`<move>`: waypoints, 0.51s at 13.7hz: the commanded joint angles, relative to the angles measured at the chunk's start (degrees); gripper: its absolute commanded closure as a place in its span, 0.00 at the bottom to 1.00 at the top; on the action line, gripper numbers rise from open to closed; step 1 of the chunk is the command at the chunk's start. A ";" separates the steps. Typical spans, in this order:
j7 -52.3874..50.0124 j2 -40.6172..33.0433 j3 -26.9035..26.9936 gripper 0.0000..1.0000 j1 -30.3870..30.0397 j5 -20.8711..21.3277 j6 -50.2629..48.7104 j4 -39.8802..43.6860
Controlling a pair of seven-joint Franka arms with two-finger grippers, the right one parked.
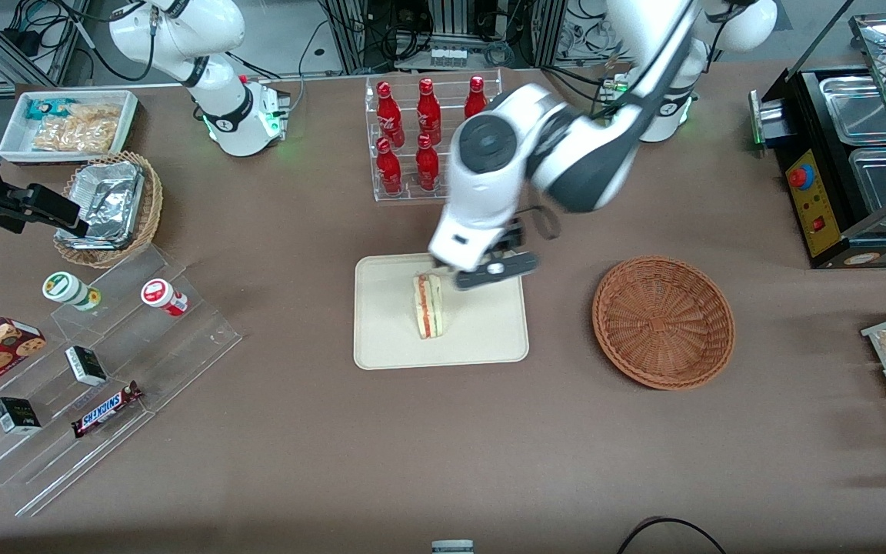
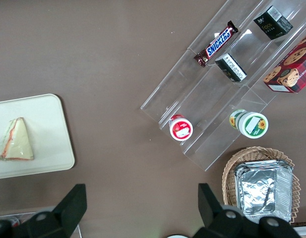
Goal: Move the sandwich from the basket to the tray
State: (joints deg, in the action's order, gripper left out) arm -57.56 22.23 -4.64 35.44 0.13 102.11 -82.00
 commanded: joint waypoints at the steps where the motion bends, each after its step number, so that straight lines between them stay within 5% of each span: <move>1: 6.46 -11.13 0.42 0.00 -7.81 -0.65 -6.98 -5.98; 7: 30.54 -20.90 0.51 0.00 -23.82 -2.24 -21.50 -5.55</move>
State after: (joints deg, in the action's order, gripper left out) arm -32.91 3.90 -3.49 14.94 -1.05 82.05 -85.70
